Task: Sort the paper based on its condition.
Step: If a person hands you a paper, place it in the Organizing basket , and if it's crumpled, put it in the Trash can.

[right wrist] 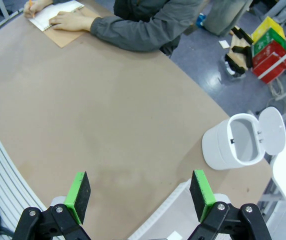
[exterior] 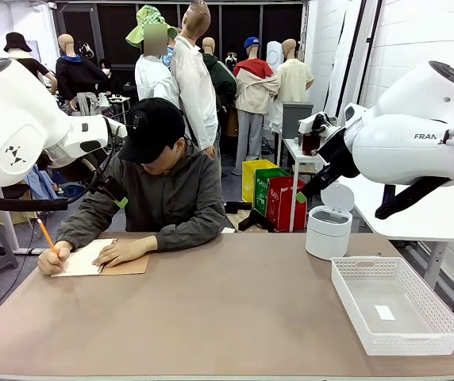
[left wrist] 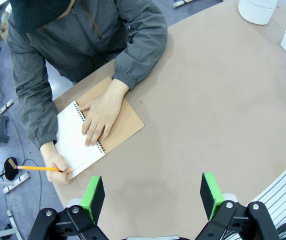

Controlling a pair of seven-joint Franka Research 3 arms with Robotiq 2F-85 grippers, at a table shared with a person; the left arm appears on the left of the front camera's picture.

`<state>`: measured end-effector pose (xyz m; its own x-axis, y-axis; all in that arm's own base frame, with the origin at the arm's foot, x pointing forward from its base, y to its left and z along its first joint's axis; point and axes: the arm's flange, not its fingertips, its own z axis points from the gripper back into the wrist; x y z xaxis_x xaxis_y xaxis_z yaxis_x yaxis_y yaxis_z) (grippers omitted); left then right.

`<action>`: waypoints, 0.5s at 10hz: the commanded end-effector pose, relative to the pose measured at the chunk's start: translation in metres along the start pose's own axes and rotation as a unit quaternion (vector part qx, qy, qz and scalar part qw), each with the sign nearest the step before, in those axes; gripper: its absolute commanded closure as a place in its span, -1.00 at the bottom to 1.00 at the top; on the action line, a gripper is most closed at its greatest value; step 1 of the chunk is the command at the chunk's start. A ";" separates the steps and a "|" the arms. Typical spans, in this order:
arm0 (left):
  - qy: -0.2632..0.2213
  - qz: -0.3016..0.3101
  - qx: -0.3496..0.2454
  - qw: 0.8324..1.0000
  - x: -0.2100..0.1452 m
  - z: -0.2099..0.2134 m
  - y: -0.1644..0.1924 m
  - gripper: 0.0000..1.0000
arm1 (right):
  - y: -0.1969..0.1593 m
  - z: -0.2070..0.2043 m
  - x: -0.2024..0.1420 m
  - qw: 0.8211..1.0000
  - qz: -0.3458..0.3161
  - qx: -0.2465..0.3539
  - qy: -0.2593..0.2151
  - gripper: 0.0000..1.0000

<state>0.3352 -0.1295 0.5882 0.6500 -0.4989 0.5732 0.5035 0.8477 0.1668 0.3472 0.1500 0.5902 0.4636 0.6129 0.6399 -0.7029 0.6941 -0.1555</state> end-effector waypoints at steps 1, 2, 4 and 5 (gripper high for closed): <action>0.001 0.000 0.000 1.000 0.002 0.001 0.000 -1.00 | 0.000 0.000 0.000 1.000 0.000 0.001 0.000 -1.00; 0.001 0.000 0.000 1.000 0.002 0.001 0.000 -1.00 | 0.000 0.000 0.000 1.000 0.000 0.001 0.000 -1.00; 0.001 0.000 0.000 1.000 0.002 0.001 0.000 -1.00 | 0.000 0.000 0.000 1.000 0.000 0.001 0.000 -1.00; 0.001 0.000 0.000 1.000 0.002 0.001 0.000 -1.00 | 0.000 0.000 0.000 1.000 0.000 0.001 0.000 -1.00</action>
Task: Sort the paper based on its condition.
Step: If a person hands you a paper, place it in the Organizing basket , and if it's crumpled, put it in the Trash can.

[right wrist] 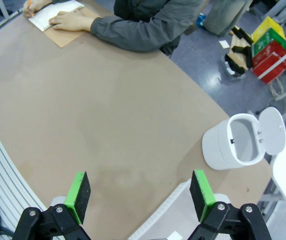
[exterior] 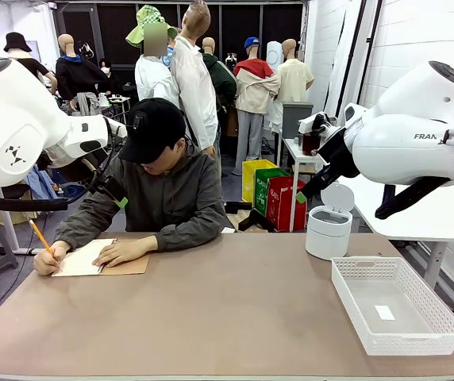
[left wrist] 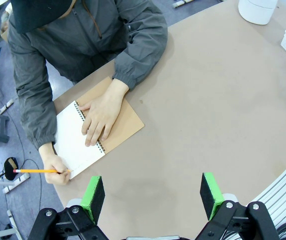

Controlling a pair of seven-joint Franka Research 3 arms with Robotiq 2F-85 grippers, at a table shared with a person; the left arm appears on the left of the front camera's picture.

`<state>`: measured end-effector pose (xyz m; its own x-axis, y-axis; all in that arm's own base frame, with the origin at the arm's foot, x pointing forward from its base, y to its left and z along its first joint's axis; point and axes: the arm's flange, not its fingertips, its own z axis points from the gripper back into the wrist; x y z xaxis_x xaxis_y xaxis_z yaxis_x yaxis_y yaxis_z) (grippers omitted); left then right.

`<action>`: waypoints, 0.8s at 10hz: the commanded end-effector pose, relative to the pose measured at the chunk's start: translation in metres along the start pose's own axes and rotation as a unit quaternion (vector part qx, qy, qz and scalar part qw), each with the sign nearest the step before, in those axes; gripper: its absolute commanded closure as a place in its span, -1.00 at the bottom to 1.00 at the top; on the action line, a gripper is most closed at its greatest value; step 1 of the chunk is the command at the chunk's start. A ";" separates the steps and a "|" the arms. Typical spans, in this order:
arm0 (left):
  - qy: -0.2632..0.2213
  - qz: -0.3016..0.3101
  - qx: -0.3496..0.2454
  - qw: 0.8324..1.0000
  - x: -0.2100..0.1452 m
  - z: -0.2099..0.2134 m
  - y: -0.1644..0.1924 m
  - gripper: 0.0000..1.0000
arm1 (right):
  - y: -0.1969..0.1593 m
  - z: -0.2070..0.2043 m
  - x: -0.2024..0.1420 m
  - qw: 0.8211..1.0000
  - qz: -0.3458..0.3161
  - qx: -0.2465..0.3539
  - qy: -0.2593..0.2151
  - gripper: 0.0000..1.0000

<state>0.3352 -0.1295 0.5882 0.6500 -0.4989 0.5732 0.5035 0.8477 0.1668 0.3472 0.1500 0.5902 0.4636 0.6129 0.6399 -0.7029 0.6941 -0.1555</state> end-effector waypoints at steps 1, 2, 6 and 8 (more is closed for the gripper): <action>0.001 0.000 0.000 1.000 0.002 0.001 0.000 -1.00 | 0.000 0.000 0.000 1.000 0.000 0.001 0.000 -1.00; 0.001 0.000 0.000 1.000 0.002 0.001 0.000 -1.00 | 0.000 0.000 0.000 1.000 0.000 0.001 0.000 -1.00; 0.001 0.000 0.000 1.000 0.002 0.001 0.000 -1.00 | 0.000 0.000 0.000 1.000 0.000 0.001 0.000 -1.00; 0.001 0.000 0.000 1.000 0.002 0.001 0.000 -1.00 | 0.000 0.000 0.000 1.000 0.000 0.001 0.000 -1.00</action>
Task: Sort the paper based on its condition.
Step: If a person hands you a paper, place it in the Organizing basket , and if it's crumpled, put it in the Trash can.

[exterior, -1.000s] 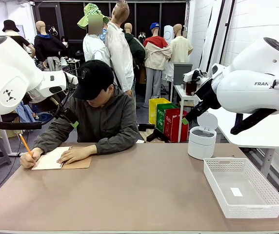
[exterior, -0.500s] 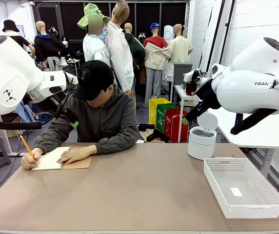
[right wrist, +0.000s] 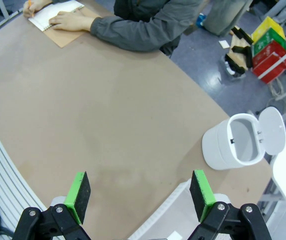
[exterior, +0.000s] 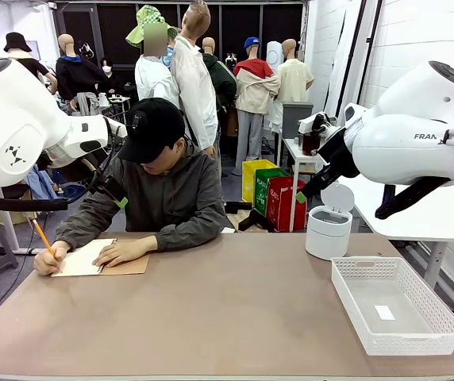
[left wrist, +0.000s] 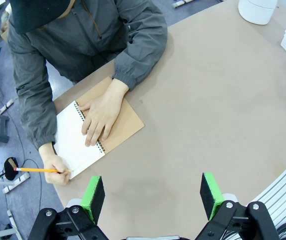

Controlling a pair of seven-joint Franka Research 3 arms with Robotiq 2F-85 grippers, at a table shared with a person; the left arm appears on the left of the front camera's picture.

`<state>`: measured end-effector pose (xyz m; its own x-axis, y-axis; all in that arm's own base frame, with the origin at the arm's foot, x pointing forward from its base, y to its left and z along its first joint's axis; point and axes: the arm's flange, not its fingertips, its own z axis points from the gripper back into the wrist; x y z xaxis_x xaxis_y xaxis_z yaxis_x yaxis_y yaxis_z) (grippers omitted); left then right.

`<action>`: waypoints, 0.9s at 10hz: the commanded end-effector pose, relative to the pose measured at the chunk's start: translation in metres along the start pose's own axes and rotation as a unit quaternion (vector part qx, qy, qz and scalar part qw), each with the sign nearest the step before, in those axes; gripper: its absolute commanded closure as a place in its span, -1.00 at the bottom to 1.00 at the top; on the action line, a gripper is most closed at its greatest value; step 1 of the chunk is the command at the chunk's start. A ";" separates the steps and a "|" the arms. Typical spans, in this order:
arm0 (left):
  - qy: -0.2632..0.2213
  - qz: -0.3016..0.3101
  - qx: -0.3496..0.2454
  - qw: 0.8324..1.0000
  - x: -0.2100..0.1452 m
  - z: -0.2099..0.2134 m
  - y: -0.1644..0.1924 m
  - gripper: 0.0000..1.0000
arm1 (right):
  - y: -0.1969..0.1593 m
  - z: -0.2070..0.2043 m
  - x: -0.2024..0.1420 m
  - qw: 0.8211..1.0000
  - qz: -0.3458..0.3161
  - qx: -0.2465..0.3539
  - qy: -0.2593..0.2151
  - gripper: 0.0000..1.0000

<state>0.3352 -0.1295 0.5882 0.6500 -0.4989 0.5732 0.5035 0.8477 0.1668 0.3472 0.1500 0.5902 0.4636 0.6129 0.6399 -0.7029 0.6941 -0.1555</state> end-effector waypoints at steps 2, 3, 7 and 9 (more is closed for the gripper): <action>0.001 0.000 0.000 1.000 0.002 0.001 0.000 -1.00 | 0.000 0.000 0.000 1.000 0.000 0.001 0.000 -1.00; 0.001 0.000 0.000 1.000 0.002 0.001 0.000 -1.00 | 0.000 0.000 0.000 1.000 0.000 0.001 0.000 -1.00; 0.001 0.000 0.000 1.000 0.002 0.001 0.000 -1.00 | 0.000 0.000 0.000 1.000 0.000 0.001 0.000 -1.00; 0.001 0.000 0.000 1.000 0.002 0.001 0.000 -1.00 | 0.000 0.000 0.000 1.000 0.000 0.001 0.000 -1.00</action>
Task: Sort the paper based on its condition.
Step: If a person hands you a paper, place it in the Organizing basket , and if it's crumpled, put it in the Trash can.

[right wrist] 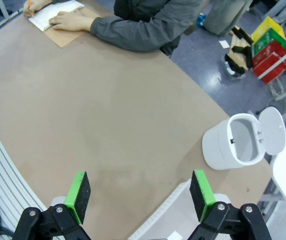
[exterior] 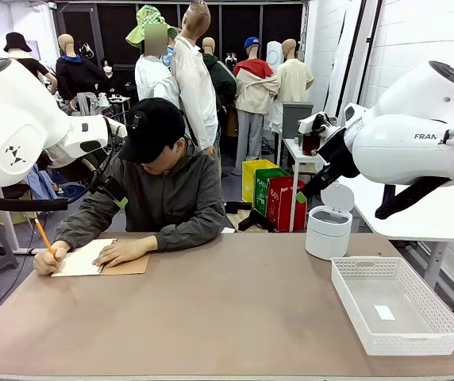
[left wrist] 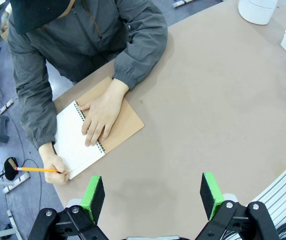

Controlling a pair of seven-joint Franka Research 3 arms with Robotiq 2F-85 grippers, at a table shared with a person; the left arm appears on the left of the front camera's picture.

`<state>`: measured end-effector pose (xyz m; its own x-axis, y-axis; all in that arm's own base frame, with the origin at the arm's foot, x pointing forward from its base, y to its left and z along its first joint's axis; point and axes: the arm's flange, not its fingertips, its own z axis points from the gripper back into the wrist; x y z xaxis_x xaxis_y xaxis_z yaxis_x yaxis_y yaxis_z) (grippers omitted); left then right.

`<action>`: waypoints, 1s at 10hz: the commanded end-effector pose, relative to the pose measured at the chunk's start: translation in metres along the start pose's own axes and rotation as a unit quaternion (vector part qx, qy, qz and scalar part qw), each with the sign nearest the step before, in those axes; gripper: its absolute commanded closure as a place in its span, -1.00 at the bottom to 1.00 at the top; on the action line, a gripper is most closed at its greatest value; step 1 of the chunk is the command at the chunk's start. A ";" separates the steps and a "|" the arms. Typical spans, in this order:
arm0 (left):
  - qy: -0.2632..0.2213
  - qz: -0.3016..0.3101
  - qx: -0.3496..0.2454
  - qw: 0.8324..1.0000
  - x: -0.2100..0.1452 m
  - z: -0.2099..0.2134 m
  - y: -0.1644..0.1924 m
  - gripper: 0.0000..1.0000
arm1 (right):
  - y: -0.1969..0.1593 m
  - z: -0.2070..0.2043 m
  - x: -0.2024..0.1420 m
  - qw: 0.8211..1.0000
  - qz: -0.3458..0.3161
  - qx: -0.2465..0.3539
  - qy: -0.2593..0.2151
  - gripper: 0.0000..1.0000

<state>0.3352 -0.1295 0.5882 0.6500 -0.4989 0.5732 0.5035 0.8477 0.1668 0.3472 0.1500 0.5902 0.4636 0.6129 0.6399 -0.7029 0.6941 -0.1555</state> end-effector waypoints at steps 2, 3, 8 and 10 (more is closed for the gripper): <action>0.001 0.000 0.000 1.000 0.002 0.001 0.000 -1.00 | 0.000 0.000 0.000 1.000 0.000 0.001 0.000 -1.00; 0.001 0.000 0.000 1.000 0.002 0.001 0.000 -1.00 | 0.000 0.000 0.000 1.000 0.000 0.001 0.000 -1.00; 0.001 0.000 0.000 1.000 0.002 0.001 0.000 -1.00 | 0.000 0.000 0.000 1.000 0.000 0.001 0.000 -1.00; 0.001 0.000 0.000 1.000 0.002 0.001 0.000 -1.00 | 0.000 0.000 0.000 1.000 0.000 0.001 0.000 -1.00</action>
<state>0.3352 -0.1295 0.5882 0.6500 -0.4989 0.5732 0.5035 0.8477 0.1668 0.3472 0.1500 0.5902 0.4636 0.6129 0.6399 -0.7029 0.6941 -0.1555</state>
